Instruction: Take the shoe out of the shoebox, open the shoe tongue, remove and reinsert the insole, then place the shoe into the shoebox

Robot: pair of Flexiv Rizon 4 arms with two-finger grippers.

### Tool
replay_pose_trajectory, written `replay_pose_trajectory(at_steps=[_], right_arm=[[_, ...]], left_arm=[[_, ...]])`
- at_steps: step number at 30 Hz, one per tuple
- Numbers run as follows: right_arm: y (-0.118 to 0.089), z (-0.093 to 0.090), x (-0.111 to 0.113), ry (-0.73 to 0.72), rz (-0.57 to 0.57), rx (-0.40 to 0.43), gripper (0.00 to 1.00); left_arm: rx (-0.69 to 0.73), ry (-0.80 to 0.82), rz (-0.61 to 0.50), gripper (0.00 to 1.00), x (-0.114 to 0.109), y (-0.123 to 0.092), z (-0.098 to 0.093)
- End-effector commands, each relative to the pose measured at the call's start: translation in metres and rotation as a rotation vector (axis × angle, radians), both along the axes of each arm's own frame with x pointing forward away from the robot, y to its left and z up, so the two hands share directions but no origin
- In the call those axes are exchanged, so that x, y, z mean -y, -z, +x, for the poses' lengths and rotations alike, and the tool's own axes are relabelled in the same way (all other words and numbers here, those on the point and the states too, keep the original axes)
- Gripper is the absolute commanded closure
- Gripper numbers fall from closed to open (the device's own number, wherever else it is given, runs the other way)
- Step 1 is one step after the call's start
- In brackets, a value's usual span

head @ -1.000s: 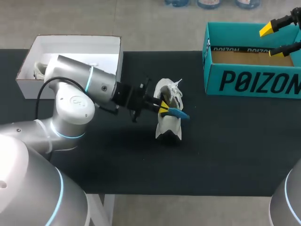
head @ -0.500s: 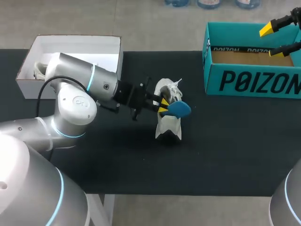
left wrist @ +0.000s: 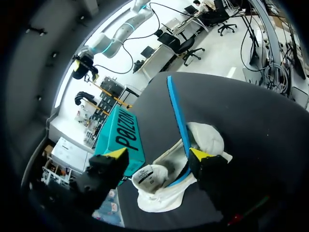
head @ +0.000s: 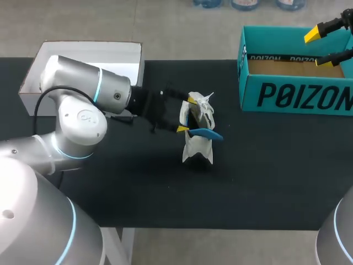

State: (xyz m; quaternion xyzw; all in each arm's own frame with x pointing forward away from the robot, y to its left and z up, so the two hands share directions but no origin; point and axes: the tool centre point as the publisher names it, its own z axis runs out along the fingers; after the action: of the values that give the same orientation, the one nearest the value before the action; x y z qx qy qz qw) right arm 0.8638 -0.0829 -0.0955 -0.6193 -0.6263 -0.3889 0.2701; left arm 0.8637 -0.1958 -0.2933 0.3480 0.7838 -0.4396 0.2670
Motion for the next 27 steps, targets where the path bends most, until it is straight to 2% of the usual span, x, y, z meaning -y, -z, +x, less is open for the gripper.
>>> replay_pose_trajectory(at_steps=[1,3,6,8,10,13,22,27], right_arm=[[0.0,-0.001,0.0,0.002,-0.002,0.0,0.0],[0.0,-0.001,0.0,0.002,-0.002,0.0,0.0],[0.0,-0.001,0.0,0.002,-0.002,0.0,0.0],[0.0,-0.001,0.0,0.002,-0.002,0.0,0.0],[0.0,-0.001,0.0,0.002,-0.002,0.0,0.0],[0.0,-0.001,0.0,0.002,-0.002,0.0,0.0],[0.0,-0.001,0.0,0.002,-0.002,0.0,0.0],[0.0,-0.001,0.0,0.002,-0.002,0.0,0.0]], left_arm=[[0.005,-0.015,0.051,0.62,-0.004,-0.004,0.021],[0.016,-0.02,0.065,0.67,-0.004,-0.007,0.031],[0.021,-0.014,0.082,0.69,0.001,-0.011,0.04],[0.031,-0.006,0.111,0.65,0.005,-0.012,0.045],[0.022,0.01,0.146,0.58,0.009,-0.013,0.051],[0.015,0.026,0.21,0.54,0.013,-0.011,0.06],[-0.007,0.041,0.283,0.55,0.023,0.003,0.075],[-0.036,0.051,0.32,0.56,0.026,0.011,0.074]])
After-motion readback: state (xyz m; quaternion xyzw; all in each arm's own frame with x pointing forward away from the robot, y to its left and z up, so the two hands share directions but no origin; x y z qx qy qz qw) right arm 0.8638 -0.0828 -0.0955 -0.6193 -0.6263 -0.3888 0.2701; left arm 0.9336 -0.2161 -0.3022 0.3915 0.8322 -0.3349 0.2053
